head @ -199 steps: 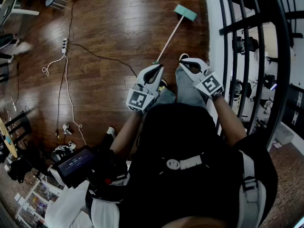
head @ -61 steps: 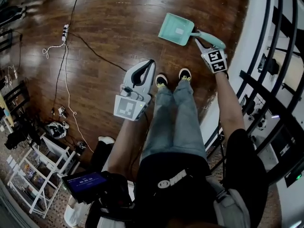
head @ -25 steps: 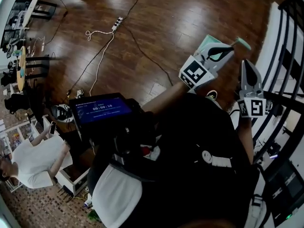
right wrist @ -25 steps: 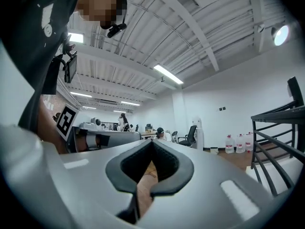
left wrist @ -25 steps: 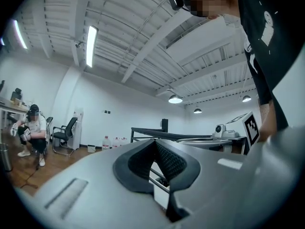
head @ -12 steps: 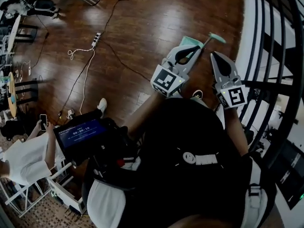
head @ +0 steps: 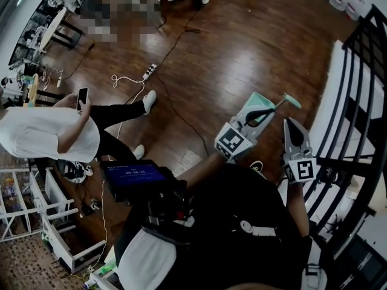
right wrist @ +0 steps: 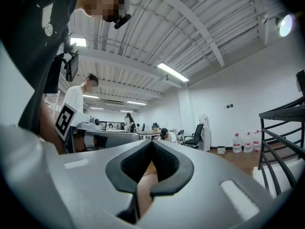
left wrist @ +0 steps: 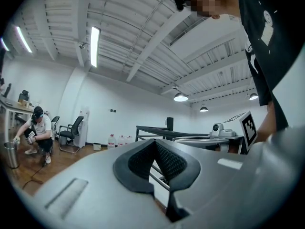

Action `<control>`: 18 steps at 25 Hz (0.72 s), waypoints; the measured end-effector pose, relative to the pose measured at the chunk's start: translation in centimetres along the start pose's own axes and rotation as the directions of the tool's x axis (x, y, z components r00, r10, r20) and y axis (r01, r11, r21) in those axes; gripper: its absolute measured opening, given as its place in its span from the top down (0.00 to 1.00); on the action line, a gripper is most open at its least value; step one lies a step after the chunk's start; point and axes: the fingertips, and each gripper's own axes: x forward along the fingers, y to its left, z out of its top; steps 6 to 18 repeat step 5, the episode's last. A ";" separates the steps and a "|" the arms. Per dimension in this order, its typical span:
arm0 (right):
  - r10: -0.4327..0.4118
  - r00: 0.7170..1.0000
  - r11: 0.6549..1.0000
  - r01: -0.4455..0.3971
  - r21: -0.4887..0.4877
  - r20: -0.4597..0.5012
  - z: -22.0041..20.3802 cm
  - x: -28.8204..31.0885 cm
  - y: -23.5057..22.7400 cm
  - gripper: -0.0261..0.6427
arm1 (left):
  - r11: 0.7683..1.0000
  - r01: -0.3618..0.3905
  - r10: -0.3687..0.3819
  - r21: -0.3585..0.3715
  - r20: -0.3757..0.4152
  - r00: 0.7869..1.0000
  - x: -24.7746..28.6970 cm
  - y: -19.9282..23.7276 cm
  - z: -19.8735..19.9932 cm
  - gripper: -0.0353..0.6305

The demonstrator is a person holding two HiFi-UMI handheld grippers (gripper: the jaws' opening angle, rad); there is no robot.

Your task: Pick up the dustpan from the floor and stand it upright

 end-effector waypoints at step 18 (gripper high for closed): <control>-0.160 0.981 0.987 0.159 -0.022 -0.105 0.3 -9.7 -4.4 0.96 | 0.983 0.155 -0.155 -0.095 0.003 0.988 5.4 -9.1 -1.8 0.92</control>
